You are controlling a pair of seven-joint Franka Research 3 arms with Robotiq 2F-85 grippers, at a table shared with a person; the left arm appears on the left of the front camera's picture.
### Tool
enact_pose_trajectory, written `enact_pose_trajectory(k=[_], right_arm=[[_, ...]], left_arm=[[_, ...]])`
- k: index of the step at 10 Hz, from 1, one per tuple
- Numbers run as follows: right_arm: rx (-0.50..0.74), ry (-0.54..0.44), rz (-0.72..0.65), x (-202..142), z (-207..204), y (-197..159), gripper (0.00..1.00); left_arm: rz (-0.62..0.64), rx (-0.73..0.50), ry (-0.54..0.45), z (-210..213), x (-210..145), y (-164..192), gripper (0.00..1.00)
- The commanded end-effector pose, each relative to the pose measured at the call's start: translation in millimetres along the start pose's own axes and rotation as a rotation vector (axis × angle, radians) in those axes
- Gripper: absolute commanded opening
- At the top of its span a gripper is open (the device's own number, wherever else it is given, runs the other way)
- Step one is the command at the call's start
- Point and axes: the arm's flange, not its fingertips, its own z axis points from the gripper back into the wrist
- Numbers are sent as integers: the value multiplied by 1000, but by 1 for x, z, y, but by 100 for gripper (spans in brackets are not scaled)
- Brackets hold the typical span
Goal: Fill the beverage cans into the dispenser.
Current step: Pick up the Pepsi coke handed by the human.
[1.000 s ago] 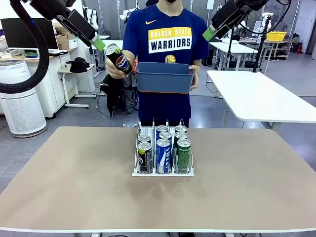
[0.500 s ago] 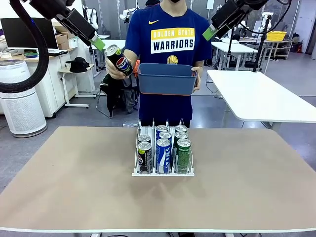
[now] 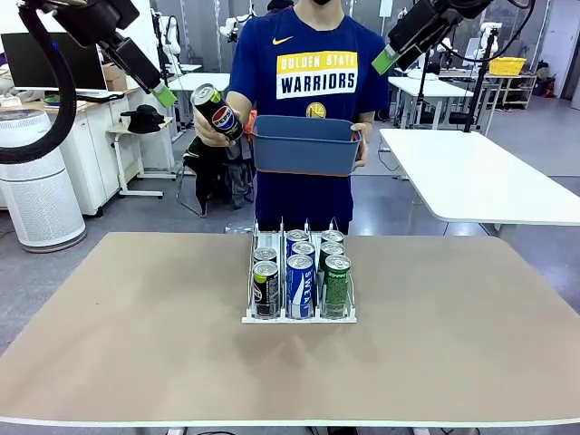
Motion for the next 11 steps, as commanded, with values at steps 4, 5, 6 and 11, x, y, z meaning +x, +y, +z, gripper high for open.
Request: enact_pose_trajectory(k=[4, 5, 6, 11], right_arm=[[9, -6, -6, 0, 0, 0, 100], [9, -6, -6, 0, 0, 0, 100], [9, -6, -6, 0, 0, 0, 100], [9, -6, -6, 0, 0, 0, 100]], left_arm=[[-165, 58, -70, -18, 15, 43, 100], [-167, 56, -124, -27, 20, 47, 100], [-160, 53, -172, -31, 23, 55, 100], [-151, 63, -143, -31, 28, 51, 100]])
